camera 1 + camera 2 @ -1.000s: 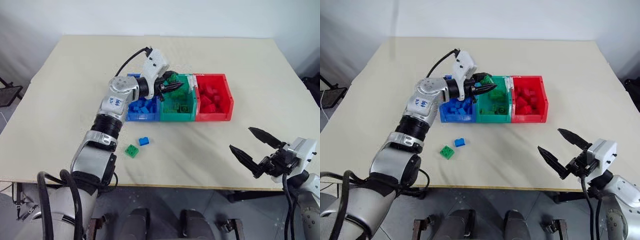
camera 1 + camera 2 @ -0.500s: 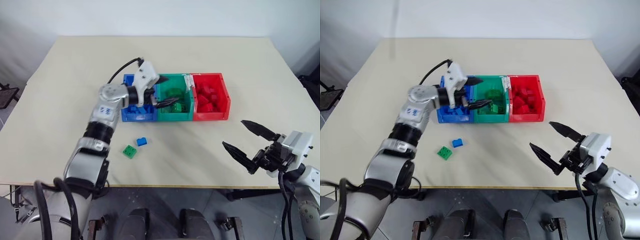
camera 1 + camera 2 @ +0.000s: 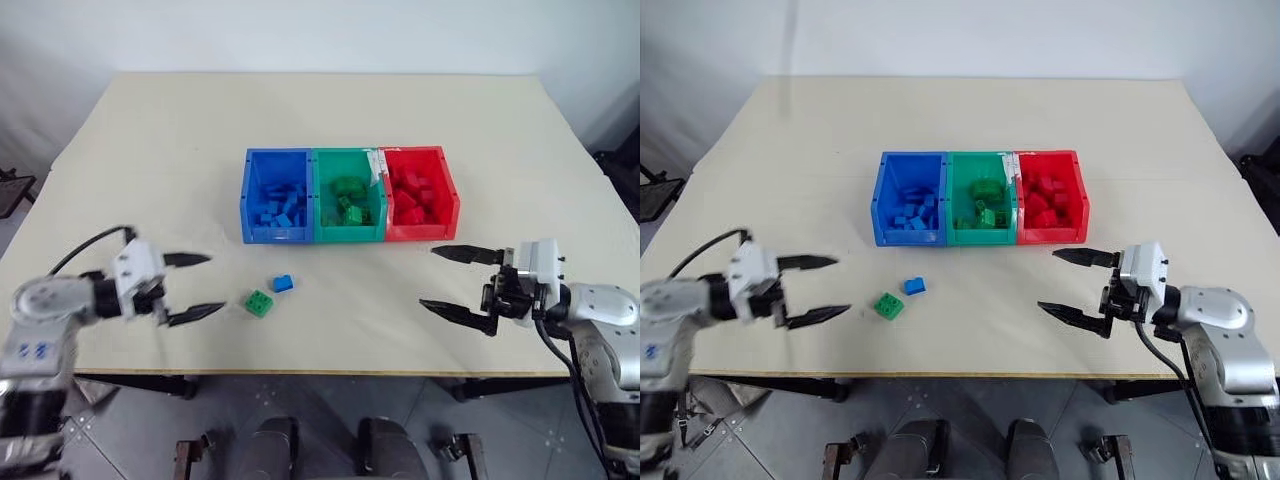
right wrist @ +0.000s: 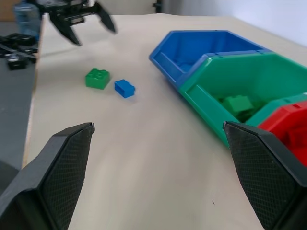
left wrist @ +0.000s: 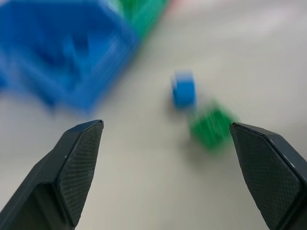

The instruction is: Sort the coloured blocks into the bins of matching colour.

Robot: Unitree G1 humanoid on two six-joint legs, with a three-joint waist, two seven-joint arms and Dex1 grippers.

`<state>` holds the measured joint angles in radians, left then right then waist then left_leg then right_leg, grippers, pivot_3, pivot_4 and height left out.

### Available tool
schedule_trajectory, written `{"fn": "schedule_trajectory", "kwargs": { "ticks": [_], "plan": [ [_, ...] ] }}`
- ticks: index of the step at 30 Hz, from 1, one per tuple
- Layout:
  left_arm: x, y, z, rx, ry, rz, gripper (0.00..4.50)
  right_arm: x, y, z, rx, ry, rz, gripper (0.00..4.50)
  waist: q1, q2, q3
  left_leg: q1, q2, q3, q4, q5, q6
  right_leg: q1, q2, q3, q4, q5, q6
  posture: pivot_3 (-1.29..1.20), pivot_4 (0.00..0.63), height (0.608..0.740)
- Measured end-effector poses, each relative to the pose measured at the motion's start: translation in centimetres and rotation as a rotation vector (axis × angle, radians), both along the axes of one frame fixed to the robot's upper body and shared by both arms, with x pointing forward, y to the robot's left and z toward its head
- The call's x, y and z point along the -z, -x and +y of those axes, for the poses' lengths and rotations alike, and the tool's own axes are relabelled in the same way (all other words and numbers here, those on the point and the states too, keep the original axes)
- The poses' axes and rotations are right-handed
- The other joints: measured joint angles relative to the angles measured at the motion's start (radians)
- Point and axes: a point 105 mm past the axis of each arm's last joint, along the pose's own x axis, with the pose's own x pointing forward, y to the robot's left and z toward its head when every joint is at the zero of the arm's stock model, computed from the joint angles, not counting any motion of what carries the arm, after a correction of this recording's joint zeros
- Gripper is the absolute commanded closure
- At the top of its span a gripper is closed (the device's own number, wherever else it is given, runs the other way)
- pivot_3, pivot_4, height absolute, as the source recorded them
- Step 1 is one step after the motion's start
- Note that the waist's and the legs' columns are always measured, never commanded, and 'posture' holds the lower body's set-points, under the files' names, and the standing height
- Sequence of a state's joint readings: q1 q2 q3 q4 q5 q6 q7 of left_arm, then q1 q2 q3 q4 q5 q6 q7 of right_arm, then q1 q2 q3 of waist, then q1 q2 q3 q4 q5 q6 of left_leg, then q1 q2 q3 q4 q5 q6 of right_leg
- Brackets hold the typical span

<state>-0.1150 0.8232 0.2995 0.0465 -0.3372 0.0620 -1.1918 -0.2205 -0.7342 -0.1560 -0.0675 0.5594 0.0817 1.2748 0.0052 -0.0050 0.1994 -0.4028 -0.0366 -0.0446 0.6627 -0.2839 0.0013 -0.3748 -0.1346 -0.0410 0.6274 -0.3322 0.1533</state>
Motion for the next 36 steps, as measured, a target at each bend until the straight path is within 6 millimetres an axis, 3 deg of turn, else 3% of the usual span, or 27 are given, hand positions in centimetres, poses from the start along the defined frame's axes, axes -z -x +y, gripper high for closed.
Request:
{"fn": "schedule_trajectory", "kwargs": {
  "ticks": [5,8,12,17,22,29,36],
  "plan": [
    [0.3,1.4,1.8,-0.060,-0.008,-0.036,0.03,1.4,-0.3,-0.3,-0.059,0.066,0.025,0.00,0.013,0.000,0.000,0.000,-0.001,0.001,0.000,0.000,0.000,0.000,-0.001,0.000,0.000,0.000,0.000,0.00,0.150,0.740],
    [0.8,2.0,1.9,-0.063,-0.011,-0.022,0.03,1.7,-0.4,-0.6,-0.059,0.077,0.028,0.00,0.013,0.000,0.000,0.000,0.000,0.001,0.000,0.000,0.000,-0.001,-0.001,0.000,0.000,0.000,0.000,0.00,0.150,0.740],
    [0.2,2.0,-1.2,-0.027,0.011,-0.092,0.03,1.7,-0.3,-0.5,-0.064,0.080,0.027,0.00,0.017,0.000,0.000,0.000,0.000,0.001,0.000,-0.001,0.000,-0.001,-0.001,0.000,0.000,0.000,-0.001,0.00,0.150,0.740],
    [0.6,2.6,-4.8,0.003,0.043,-0.047,0.03,2.4,0.4,-0.7,-0.051,0.072,0.065,0.00,0.016,0.000,0.000,0.000,0.000,0.002,0.000,-0.001,-0.001,-0.001,0.000,0.000,0.000,0.000,-0.001,0.00,0.150,0.740],
    [-0.3,-0.5,-8.3,-0.040,0.103,-0.005,0.03,2.3,0.8,-0.7,-0.048,0.075,0.069,0.00,0.024,0.000,0.000,0.000,-0.001,0.000,0.001,-0.001,0.000,0.000,0.000,0.000,0.002,0.001,0.000,0.00,0.150,0.740],
    [0.0,-2.4,-11.7,0.039,-0.051,0.127,0.03,2.6,1.6,-0.8,-0.022,0.058,0.107,0.00,0.017,0.000,0.000,0.000,0.000,0.002,0.000,-0.001,-0.001,-0.001,0.003,0.001,0.002,0.001,0.000,0.00,0.150,0.740],
    [1.4,-5.0,-11.9,0.017,-0.165,0.167,0.03,2.5,2.6,-1.2,0.027,0.053,0.109,0.00,0.020,0.000,0.000,0.000,-0.001,0.003,0.000,-0.001,-0.001,0.000,0.003,0.001,0.001,0.001,0.000,0.00,0.150,0.740]
  ]
}}
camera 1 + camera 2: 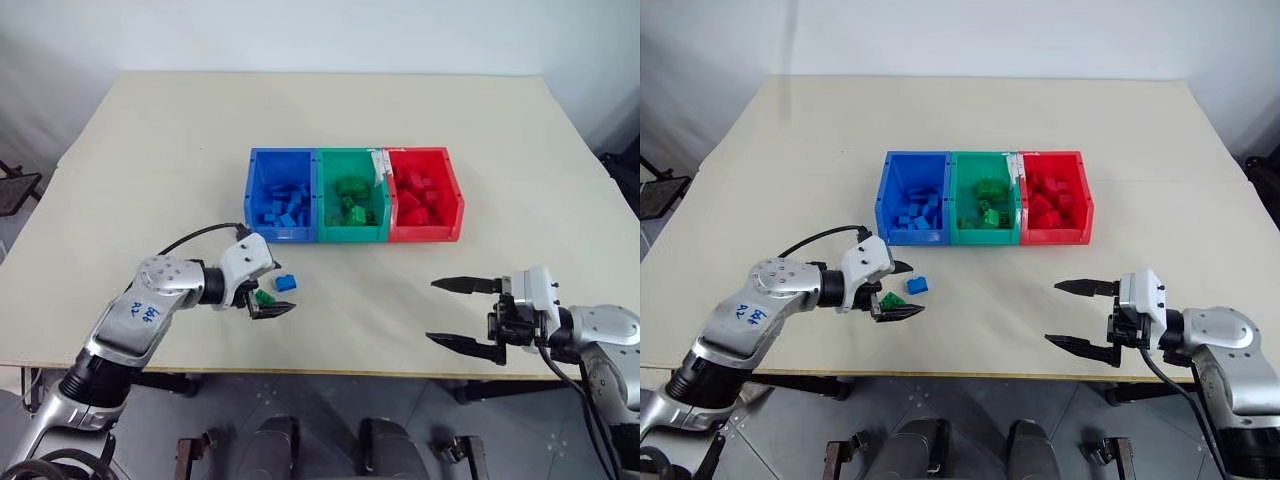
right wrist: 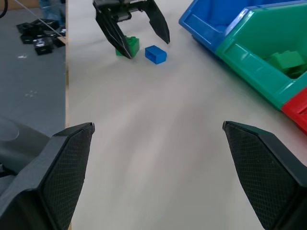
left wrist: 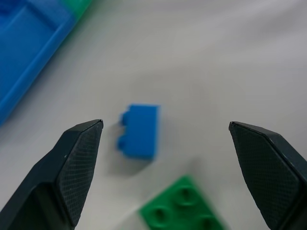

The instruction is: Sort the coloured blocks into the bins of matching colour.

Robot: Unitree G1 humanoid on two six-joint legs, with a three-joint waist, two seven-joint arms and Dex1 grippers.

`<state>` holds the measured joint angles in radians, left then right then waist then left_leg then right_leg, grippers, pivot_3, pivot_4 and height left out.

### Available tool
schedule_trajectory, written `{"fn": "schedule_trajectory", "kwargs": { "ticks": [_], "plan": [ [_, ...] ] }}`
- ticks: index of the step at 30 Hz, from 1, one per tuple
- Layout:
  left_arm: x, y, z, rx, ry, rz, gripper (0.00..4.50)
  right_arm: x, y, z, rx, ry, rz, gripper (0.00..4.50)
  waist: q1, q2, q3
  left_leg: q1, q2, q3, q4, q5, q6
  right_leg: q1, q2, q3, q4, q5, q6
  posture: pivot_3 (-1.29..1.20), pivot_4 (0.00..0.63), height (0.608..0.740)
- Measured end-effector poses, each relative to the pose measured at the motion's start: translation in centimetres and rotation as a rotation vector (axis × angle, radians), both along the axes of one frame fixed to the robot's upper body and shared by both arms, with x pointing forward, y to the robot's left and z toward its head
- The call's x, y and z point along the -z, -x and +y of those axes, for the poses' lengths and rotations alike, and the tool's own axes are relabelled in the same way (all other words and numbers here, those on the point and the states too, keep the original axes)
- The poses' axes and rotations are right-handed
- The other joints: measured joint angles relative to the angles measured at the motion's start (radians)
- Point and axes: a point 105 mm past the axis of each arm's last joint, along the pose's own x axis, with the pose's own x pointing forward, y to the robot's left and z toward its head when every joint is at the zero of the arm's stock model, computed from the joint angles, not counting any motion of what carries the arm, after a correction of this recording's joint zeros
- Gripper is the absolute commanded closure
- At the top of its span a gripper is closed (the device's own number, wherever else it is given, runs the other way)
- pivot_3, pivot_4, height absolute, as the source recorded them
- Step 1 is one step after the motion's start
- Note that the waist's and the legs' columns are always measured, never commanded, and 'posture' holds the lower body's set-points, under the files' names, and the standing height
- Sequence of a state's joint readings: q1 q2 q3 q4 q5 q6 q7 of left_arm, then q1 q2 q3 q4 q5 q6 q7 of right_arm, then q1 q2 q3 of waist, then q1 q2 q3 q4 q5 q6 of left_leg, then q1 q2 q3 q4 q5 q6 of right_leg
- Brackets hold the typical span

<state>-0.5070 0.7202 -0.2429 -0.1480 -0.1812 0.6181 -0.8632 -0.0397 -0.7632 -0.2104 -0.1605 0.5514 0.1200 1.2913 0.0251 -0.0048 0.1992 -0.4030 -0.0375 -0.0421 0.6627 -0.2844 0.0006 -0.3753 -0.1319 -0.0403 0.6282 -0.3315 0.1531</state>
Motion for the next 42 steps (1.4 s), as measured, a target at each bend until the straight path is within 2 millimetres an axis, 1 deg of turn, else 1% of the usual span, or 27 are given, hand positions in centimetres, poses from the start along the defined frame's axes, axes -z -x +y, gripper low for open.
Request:
{"fn": "schedule_trajectory", "kwargs": {
  "ticks": [3,8,11,14,20,21,26,28,29,30,32,35,37,39,40,42],
  "plan": [
    [0.0,-1.0,0.3,-0.016,-0.034,-0.002,0.03,0.0,0.5,-0.1,0.021,-0.006,0.001,0.00,0.001,0.000,0.000,0.000,0.000,0.000,0.000,0.000,0.000,0.000,0.000,0.000,0.000,0.000,0.000,0.00,0.150,0.740],
    [0.3,-1.6,-0.5,0.006,-0.036,0.018,0.03,0.0,0.9,-0.1,0.050,-0.010,-0.003,0.00,0.001,0.000,0.000,0.000,0.000,0.000,0.000,0.000,0.000,0.000,0.000,0.000,0.000,0.000,0.000,0.00,0.150,0.740],
    [0.3,-1.9,-0.8,0.023,-0.036,0.035,0.63,0.0,1.0,-0.1,0.058,-0.014,-0.002,0.00,0.001,0.000,0.000,0.000,0.000,0.000,0.001,0.000,0.000,0.000,0.000,0.000,0.000,0.000,0.000,0.00,0.150,0.740],
    [0.1,-2.3,-0.8,0.030,-0.043,0.046,1.59,0.0,1.0,0.0,0.063,-0.015,-0.004,0.00,0.001,0.000,0.000,0.000,-0.001,0.000,0.001,0.000,0.000,0.000,0.000,0.000,0.001,0.000,0.000,0.00,0.150,0.740],
    [0.2,-2.1,-0.9,0.059,-0.054,0.053,3.48,-0.1,0.9,0.0,0.067,-0.016,-0.008,0.00,0.000,0.000,0.000,0.000,0.000,0.000,0.001,0.000,0.000,0.000,0.000,0.000,0.001,0.000,0.000,0.00,0.150,0.740],
    [0.2,-2.1,-1.0,0.062,-0.052,0.053,3.57,-0.1,0.9,0.0,0.068,-0.016,-0.009,0.00,0.000,0.000,0.000,0.000,0.000,0.000,0.001,0.000,0.000,0.000,0.000,0.000,0.001,0.000,0.000,0.00,0.150,0.740],
    [0.3,-1.7,-1.6,0.106,-0.039,0.049,3.57,-0.2,0.8,-0.1,0.078,-0.018,-0.013,0.00,0.002,0.000,0.000,0.000,0.000,0.000,0.001,0.000,0.001,0.000,-0.001,0.000,0.001,0.000,0.000,0.00,0.150,0.740],
    [0.3,-1.5,-2.1,0.137,-0.011,0.039,3.57,-0.2,0.7,-0.2,0.089,-0.020,-0.014,0.00,0.002,0.000,0.000,0.000,0.000,0.000,0.001,0.000,0.001,0.000,-0.001,0.000,0.001,0.000,0.000,0.00,0.150,0.740],
    [0.0,-1.4,-2.6,0.153,0.029,0.026,3.57,-0.2,0.7,-0.3,0.102,-0.025,-0.016,0.00,0.002,0.000,0.000,-0.001,0.000,-0.001,0.001,0.000,0.001,0.000,-0.001,0.000,0.001,0.000,0.000,0.00,0.150,0.740],
    [-0.8,-1.4,-3.3,0.167,0.097,-0.001,3.57,-0.4,0.6,-0.6,0.132,-0.045,-0.026,0.00,0.003,0.000,0.000,-0.001,0.000,-0.001,0.002,0.000,0.001,0.000,-0.001,-0.001,0.001,0.000,0.000,0.00,0.150,0.740],
    [-2.7,-1.7,-4.0,0.167,0.221,-0.047,3.57,-1.1,0.5,-1.0,0.177,-0.078,-0.055,0.00,0.003,0.000,0.000,-0.001,0.000,-0.001,0.002,0.000,0.001,0.000,-0.001,-0.001,0.001,0.000,0.000,0.00,0.150,0.740],
    [-5.8,-2.4,-4.2,0.116,0.419,-0.105,3.57,-2.2,0.7,-1.5,0.251,-0.163,-0.094,0.00,0.002,0.000,0.000,-0.001,0.001,-0.002,0.002,0.001,0.000,0.000,-0.001,-0.001,0.001,0.000,0.000,0.00,0.150,0.740],
    [-7.4,-3.1,-4.0,0.068,0.504,-0.151,3.57,-2.6,0.8,-1.5,0.279,-0.200,-0.105,0.00,0.001,0.000,0.000,-0.001,0.000,-0.001,0.002,0.001,0.000,0.000,-0.001,-0.001,0.001,0.000,0.001,0.00,0.150,0.740],
    [-9.2,-4.3,-3.8,-0.007,0.563,-0.232,3.57,-2.9,0.8,-1.6,0.310,-0.211,-0.117,0.00,0.002,0.000,0.000,-0.001,0.000,-0.001,0.002,0.001,0.000,0.000,-0.001,-0.001,0.001,0.000,0.001,0.00,0.150,0.740],
    [-10.0,-5.4,-3.4,-0.071,0.580,-0.276,3.57,-3.0,0.7,-1.7,0.331,-0.223,-0.128,0.00,0.002,0.000,0.000,-0.001,-0.002,-0.001,0.003,0.001,0.000,0.000,0.000,-0.001,0.001,0.000,0.001,0.00,0.150,0.740],
    [-10.9,-7.4,-2.1,-0.199,0.576,-0.340,3.57,-3.3,0.6,-1.7,0.350,-0.242,-0.144,0.00,0.002,0.000,0.000,0.000,-0.003,-0.001,0.003,0.001,0.000,0.000,0.000,-0.001,0.001,0.000,0.001,0.00,0.150,0.740]
  ]
}}
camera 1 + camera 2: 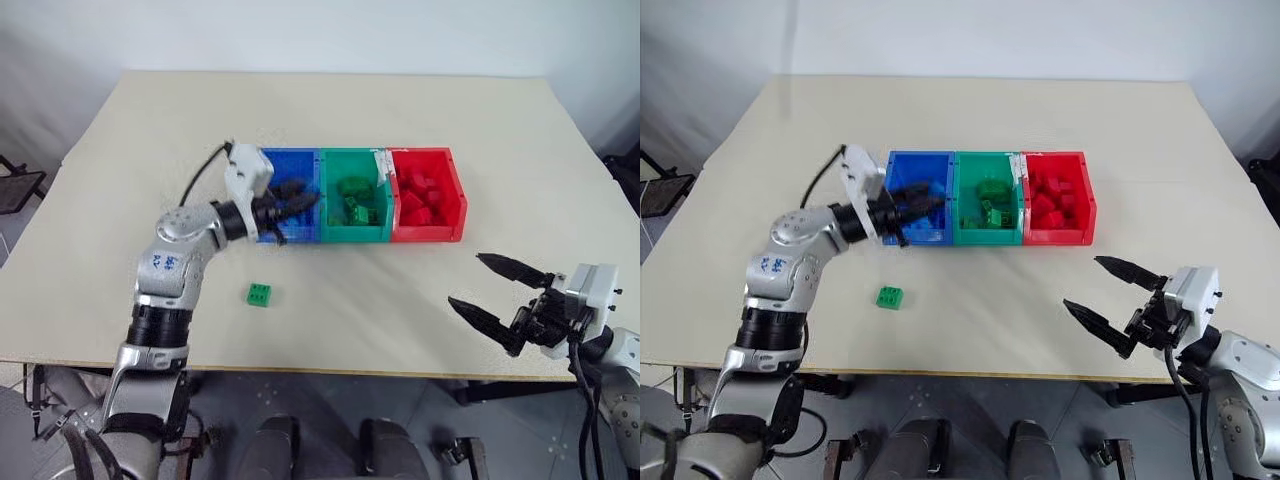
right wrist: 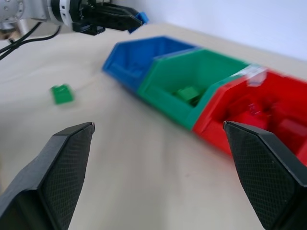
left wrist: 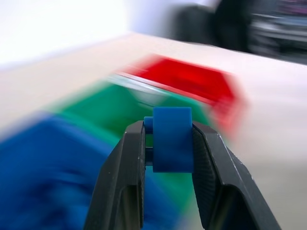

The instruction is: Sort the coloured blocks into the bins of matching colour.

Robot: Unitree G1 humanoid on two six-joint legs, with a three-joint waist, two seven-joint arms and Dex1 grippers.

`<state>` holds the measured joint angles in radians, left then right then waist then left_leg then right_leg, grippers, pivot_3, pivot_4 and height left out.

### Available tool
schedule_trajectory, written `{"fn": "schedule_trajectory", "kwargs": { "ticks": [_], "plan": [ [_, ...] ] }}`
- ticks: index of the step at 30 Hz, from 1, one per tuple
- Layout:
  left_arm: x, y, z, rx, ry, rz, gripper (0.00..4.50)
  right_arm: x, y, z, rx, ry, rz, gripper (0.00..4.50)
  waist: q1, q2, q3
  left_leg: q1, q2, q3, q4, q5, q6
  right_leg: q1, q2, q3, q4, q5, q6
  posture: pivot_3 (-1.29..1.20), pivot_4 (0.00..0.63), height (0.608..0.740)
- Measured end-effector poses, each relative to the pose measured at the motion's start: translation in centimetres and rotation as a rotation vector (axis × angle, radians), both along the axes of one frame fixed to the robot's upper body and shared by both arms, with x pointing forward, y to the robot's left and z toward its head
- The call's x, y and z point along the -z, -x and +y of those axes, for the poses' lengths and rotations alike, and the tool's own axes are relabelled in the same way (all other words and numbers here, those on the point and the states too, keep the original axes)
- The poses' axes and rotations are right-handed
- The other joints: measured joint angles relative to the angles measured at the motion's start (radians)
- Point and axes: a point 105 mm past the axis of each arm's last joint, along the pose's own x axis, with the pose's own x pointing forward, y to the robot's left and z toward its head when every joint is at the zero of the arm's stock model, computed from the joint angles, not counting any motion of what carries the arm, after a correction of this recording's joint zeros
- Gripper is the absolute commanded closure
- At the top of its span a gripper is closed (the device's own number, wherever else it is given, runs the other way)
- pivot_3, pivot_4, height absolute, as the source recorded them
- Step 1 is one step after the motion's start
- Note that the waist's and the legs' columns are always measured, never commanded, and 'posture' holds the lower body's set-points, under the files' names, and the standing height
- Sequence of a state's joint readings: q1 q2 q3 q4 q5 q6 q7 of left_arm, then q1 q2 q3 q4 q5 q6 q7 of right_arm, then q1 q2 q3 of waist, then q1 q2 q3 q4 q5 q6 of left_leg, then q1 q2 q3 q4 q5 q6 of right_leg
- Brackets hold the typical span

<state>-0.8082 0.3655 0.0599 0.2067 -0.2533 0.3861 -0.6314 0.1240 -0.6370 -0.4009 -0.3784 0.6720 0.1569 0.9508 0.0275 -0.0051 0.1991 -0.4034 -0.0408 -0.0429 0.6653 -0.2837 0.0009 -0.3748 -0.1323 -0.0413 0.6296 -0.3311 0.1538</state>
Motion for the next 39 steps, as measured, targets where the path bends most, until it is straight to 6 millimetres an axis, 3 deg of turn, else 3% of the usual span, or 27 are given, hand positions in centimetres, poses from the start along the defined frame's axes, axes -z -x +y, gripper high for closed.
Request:
{"fn": "schedule_trajectory", "kwargs": {
  "ticks": [3,7,13,15,18,24,27,30,35,39],
  "plan": [
    [0.7,-1.8,1.0,-0.103,-0.043,-0.006,3.57,0.1,0.0,0.1,0.009,-0.014,-0.005,0.00,-0.001,0.000,0.000,0.000,-0.001,0.001,-0.001,0.000,0.000,0.000,0.000,0.000,0.002,0.000,0.000,0.00,0.150,0.740],
    [2.3,-2.5,0.4,-0.103,-0.067,0.032,3.57,0.0,0.2,0.1,0.006,-0.011,-0.021,0.00,0.000,0.000,0.000,0.000,-0.001,0.000,-0.001,0.000,0.000,0.000,0.000,0.000,0.004,0.000,0.000,0.00,0.150,0.740],
    [2.0,-2.4,0.5,-0.077,-0.075,0.017,1.61,0.6,0.1,-0.4,0.003,-0.008,-0.013,0.00,-0.002,0.000,0.000,0.000,0.000,0.001,-0.001,0.000,0.000,-0.001,0.000,0.000,0.004,0.000,0.000,0.00,0.150,0.740],
    [1.5,-1.8,1.5,-0.075,-0.097,-0.020,1.35,0.6,0.0,-0.4,-0.007,-0.009,-0.017,0.00,-0.008,0.000,0.000,0.000,0.000,0.001,-0.002,0.000,0.000,-0.001,0.001,0.000,0.004,0.000,0.000,0.00,0.150,0.740],
    [1.6,0.2,3.7,-0.045,-0.133,-0.058,1.35,0.6,-0.2,-0.4,-0.031,-0.011,-0.018,0.00,-0.020,0.000,0.000,0.001,0.003,0.001,-0.003,0.000,0.000,-0.001,0.001,0.001,0.004,0.000,0.000,0.00,0.150,0.740],
    [4.4,5.9,7.7,0.067,-0.150,-0.016,1.35,0.3,-1.4,1.1,-0.146,0.011,-0.019,0.00,-0.028,0.000,0.000,0.001,0.005,0.001,-0.002,0.000,0.000,-0.001,0.000,0.001,0.004,0.000,0.000,0.00,0.150,0.740],
    [5.5,9.2,10.4,0.072,-0.158,0.015,0.83,0.2,-2.0,2.3,-0.234,0.051,-0.012,0.00,-0.028,0.000,0.000,0.001,0.005,0.000,-0.003,0.000,0.000,0.000,-0.001,0.001,-0.002,0.000,0.000,0.00,0.150,0.740],
    [7.2,10.9,12.4,0.006,-0.161,0.075,0.03,0.3,-2.9,3.0,-0.304,0.097,-0.001,0.00,-0.025,0.001,0.000,0.001,0.004,-0.001,-0.003,0.000,0.000,0.000,-0.002,0.001,-0.002,0.000,0.000,0.00,0.150,0.740],
    [7.5,13.4,15.1,-0.085,-0.229,0.059,0.03,0.2,-3.8,4.6,-0.426,0.159,0.003,0.00,-0.014,0.001,0.000,0.001,0.004,-0.001,-0.003,-0.001,0.000,-0.001,-0.002,0.001,-0.003,0.000,-0.001,0.00,0.150,0.740],
    [10.1,16.0,17.5,-0.134,-0.288,0.148,0.03,0.6,-4.1,4.9,-0.463,0.181,0.026,0.00,-0.017,0.001,0.000,0.001,0.005,-0.001,-0.004,-0.002,0.000,-0.001,-0.002,0.000,-0.004,-0.001,-0.002,0.00,0.150,0.740]
  ]
}}
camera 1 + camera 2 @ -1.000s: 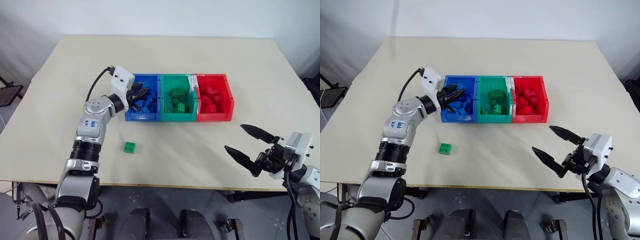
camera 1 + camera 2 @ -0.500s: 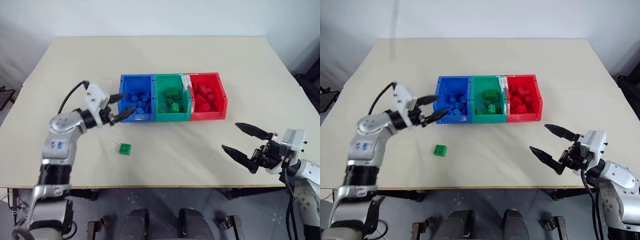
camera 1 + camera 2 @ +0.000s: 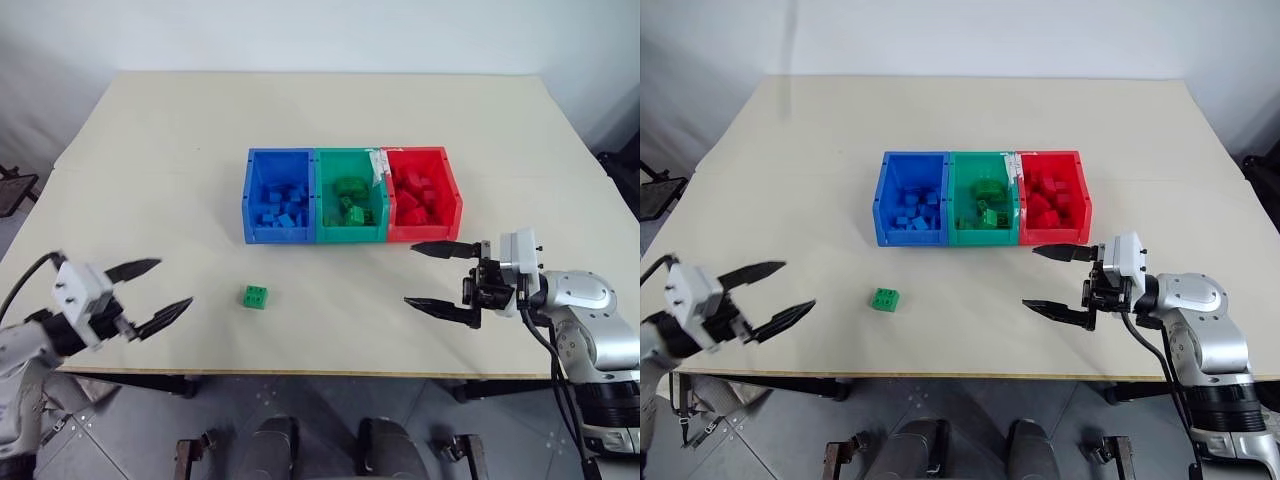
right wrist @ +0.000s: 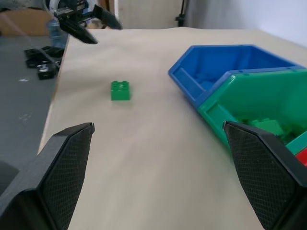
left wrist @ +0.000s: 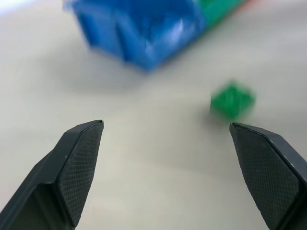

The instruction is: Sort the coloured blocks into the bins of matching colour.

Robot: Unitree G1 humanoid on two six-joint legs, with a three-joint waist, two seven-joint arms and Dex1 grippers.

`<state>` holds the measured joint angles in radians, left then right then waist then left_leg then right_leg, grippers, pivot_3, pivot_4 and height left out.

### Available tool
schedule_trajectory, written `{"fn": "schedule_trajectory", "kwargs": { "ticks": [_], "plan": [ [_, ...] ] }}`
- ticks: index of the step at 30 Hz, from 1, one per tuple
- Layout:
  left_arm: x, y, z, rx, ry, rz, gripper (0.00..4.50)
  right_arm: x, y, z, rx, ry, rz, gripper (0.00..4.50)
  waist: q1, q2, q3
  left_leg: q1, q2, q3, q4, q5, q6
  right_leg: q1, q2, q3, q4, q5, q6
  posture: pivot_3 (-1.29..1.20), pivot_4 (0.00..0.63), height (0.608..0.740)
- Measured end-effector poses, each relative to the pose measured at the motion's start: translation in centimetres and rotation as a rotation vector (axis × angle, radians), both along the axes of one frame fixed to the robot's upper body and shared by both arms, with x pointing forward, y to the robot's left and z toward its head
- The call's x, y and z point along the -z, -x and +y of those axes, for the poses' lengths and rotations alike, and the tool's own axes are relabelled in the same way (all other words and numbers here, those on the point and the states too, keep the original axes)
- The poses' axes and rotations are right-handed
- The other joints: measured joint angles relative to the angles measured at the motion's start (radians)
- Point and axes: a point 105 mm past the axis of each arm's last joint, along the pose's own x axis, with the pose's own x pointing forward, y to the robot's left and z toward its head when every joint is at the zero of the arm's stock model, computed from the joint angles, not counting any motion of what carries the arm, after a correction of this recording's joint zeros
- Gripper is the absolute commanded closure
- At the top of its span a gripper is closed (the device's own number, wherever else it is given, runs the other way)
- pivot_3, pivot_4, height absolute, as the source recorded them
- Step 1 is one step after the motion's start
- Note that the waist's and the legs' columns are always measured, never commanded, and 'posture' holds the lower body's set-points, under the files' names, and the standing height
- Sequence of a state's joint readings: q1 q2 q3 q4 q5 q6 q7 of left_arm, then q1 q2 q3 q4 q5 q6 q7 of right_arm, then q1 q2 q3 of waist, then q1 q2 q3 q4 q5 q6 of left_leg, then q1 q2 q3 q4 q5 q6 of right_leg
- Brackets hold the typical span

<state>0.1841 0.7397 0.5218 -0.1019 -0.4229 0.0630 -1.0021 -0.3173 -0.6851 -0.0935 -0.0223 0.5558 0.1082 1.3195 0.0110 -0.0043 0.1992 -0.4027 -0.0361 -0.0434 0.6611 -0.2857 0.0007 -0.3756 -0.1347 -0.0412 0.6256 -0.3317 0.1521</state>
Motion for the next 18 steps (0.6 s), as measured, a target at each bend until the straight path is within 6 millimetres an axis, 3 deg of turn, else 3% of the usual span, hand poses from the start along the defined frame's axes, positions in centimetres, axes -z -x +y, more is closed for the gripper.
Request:
{"fn": "schedule_trajectory", "kwargs": {
  "ticks": [7,18],
  "plan": [
    [-0.3,-0.2,-2.0,0.077,-0.022,-0.028,0.03,0.0,-0.1,0.1,-0.008,0.010,0.001,0.00,0.014,0.000,0.000,0.000,0.000,0.000,0.000,0.000,0.000,0.000,-0.001,0.000,0.000,0.000,0.000,0.00,0.150,0.740],
    [1.4,-2.6,-10.0,0.335,-0.045,0.085,0.03,0.9,1.0,-1.4,0.057,0.061,0.023,0.00,0.012,0.001,0.000,0.000,0.000,0.001,0.000,-0.001,0.000,0.000,0.001,0.000,0.001,0.000,0.000,0.00,0.150,0.740]
  ]
}}
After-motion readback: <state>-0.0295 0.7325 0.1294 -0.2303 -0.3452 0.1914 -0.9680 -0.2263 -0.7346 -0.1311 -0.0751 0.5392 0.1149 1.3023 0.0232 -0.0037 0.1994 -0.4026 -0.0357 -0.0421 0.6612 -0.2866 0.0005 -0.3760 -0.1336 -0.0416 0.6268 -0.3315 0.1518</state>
